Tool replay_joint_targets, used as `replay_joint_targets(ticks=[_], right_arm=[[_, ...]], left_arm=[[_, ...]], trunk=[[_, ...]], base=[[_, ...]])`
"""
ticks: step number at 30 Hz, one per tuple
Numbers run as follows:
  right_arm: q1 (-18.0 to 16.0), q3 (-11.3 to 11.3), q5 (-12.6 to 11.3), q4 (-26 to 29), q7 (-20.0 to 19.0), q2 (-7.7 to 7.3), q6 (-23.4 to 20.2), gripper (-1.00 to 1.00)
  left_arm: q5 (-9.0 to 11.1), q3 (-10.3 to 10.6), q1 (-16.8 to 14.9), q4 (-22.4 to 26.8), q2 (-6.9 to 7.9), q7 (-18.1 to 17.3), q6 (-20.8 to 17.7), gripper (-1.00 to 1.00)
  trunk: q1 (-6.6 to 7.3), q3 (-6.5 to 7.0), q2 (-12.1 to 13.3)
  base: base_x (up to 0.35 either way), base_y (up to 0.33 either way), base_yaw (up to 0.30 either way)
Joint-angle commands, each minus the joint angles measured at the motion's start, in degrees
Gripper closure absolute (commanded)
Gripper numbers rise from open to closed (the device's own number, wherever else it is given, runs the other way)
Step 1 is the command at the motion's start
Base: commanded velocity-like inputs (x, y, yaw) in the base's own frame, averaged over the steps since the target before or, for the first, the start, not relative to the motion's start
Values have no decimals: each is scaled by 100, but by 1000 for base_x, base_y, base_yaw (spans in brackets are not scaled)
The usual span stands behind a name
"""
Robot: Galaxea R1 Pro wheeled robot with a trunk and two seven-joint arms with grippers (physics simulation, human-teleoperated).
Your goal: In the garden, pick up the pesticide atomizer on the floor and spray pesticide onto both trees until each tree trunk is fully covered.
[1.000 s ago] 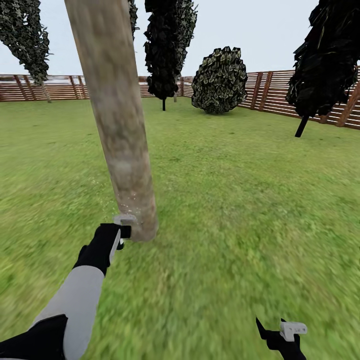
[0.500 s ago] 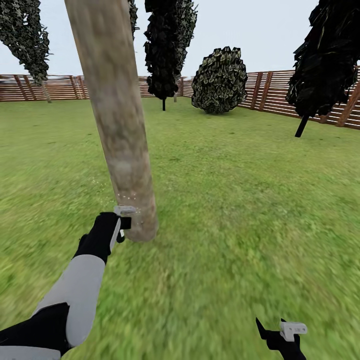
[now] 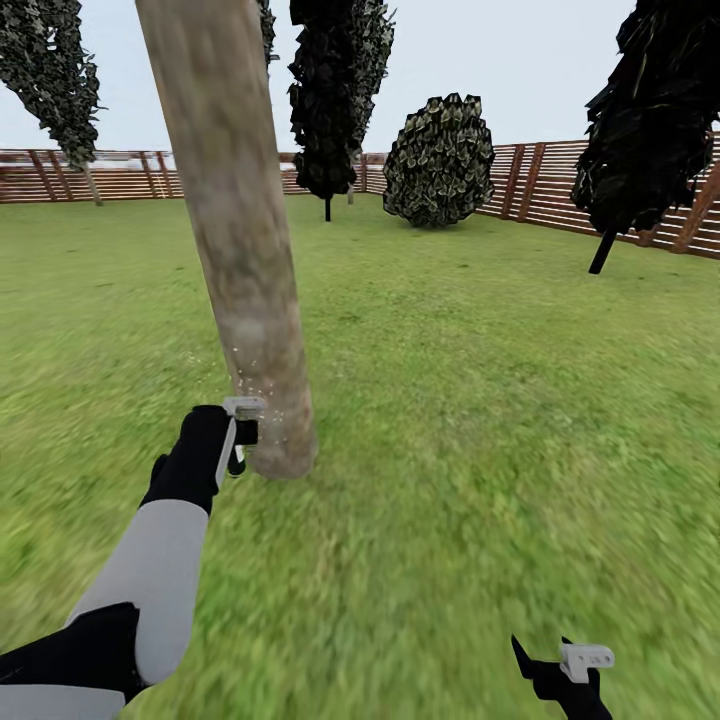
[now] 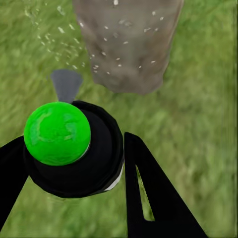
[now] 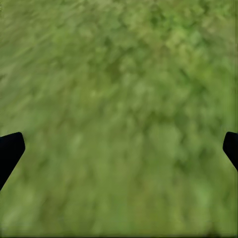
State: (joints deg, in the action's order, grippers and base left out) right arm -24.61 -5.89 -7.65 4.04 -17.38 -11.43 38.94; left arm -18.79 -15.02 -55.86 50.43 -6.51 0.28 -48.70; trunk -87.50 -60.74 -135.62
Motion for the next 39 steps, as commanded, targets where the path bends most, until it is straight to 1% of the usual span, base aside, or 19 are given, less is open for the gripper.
replay_joint_targets(ticks=[1,4,9,11,12,14,15,18,19,20,21,22,24,27,31,33,34,36,39], right_arm=[[-1,0,0,0,-1,0,0,-100],[0,0,0,0,1,1,0,-100],[0,0,0,0,-1,0,0,-100],[-1,0,0,0,1,2,0,-100],[0,0,0,0,0,2,0,-100],[0,0,0,0,-1,4,0,-100],[-1,0,0,0,1,1,0,-100],[0,0,0,0,-2,3,0,-100],[0,0,0,0,0,2,0,-100],[0,0,0,0,-1,2,0,-100],[0,0,0,0,-2,6,0,-100],[0,0,0,0,-1,7,0,-100],[0,0,0,0,-1,5,0,-100],[0,0,0,0,-2,8,0,-100],[0,0,0,0,0,9,0,-100],[-2,0,0,0,-1,9,0,-100],[-1,0,0,0,-2,9,0,-100],[0,0,0,0,-2,9,0,-100],[0,0,0,0,-2,9,0,-100]], left_arm=[[-2,2,-25,9,-8,-1,-2,100],[67,4,-44,215,-17,-1,-7,100],[134,53,-72,327,67,-6,-24,100],[138,77,-120,340,10,-76,-214,100],[138,123,-137,369,0,-161,-300,100],[134,369,-162,566,-11,-559,-498,100],[131,502,-168,769,0,-752,-700,100],[112,543,-168,988,80,-843,-866,100],[99,532,-170,1008,135,-852,-884,100],[113,524,-153,1021,282,-862,-900,100],[121,530,-133,1025,384,-866,-907,100],[124,552,-115,1028,441,-869,-908,100],[120,591,-95,1029,476,-869,-890,100],[119,596,50,972,499,-874,-837,100],[115,593,451,944,468,-873,-764,100],[102,585,516,914,467,-829,-740,100],[88,582,602,850,465,-805,-613,100],[82,565,758,606,459,-701,1,100],[108,525,830,-115,442,-381,414,100]], trunk=[[0,0,0],[0,0,0],[0,0,0],[0,0,0],[0,0,0],[0,0,0],[0,0,0],[0,0,0],[0,0,0],[0,0,0],[0,0,0],[0,0,0],[0,0,0],[0,0,0],[0,0,0],[0,0,0],[0,0,0],[0,0,0],[0,0,0]], base=[[-13,0,0],[-4,0,0],[0,0,0],[0,0,0],[0,0,0],[0,0,0],[0,0,0],[0,0,0],[0,0,0],[0,0,0],[0,0,0],[0,0,0],[0,0,0],[-82,0,0],[-241,-54,0],[-187,-150,0],[-71,-102,0],[-22,-31,0],[-4,-6,0]])
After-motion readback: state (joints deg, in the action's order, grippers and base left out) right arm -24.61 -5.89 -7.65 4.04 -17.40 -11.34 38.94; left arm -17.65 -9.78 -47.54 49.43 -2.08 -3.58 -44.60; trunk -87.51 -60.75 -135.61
